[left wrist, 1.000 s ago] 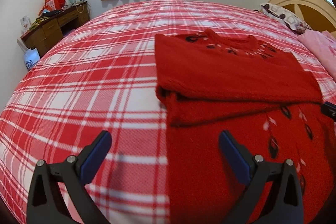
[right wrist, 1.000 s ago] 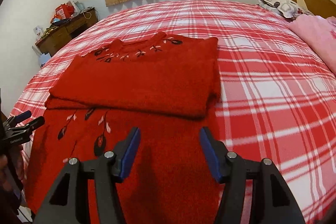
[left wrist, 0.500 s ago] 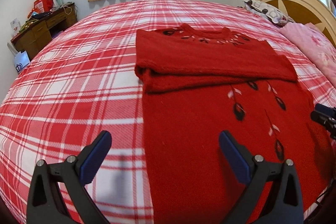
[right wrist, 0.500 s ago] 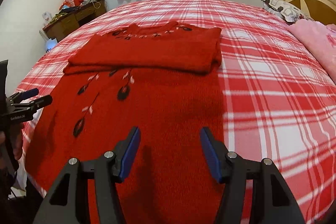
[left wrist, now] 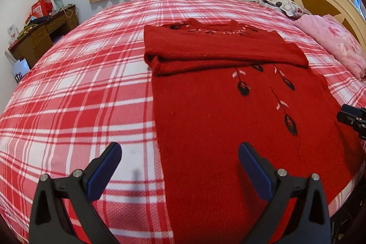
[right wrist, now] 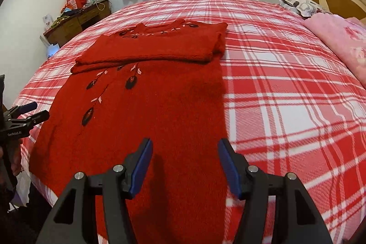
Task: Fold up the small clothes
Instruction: 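Lower the left gripper to the sweater hem and pinch it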
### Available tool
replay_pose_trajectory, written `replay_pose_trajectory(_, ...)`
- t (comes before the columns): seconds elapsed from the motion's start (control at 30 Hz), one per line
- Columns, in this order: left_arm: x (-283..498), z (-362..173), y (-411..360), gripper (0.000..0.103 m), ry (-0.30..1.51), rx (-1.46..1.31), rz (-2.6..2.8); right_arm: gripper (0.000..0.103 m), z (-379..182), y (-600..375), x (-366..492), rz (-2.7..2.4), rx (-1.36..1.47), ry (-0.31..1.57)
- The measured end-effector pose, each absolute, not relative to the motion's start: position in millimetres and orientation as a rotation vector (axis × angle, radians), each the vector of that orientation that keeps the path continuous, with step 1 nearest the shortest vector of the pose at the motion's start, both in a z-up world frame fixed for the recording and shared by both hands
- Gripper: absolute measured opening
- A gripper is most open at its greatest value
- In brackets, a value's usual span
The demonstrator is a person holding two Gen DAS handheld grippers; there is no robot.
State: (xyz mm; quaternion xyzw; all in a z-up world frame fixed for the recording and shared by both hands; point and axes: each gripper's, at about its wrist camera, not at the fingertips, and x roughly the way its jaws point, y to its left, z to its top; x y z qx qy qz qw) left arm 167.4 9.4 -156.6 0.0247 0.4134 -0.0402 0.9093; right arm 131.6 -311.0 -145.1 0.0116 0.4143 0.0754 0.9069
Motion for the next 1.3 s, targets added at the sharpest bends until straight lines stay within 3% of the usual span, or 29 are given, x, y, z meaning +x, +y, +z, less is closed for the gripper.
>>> replay_pose_trajectory(0.43, 142.2, -167.2, 11.4, 0.103, 0.910, 0.029, -0.140, 0.061, -155.3, -322.7, 107.4, 0.143, 0.046, 0.851)
replay_pose_trajectory(1.03, 81.2, -177.0, 19.4, 0.068, 1.039, -0.080, -0.243, 0.061, -154.7, -323.9, 87.8, 0.150, 0.033, 0.830)
replay_pose_trajectory(1.1, 81.2, -181.2, 17.1, 0.060, 1.059, -0.078, -0.249, 0.061, -154.7, -324.9, 86.6, 0.151, 0.036, 0.828)
replay_pose_trajectory(1.3, 84.0, -186.6, 21.9, 0.057, 1.085, -0.131, -0.257, 0.061, -154.5, -326.1, 87.4, 0.152, 0.046, 0.828)
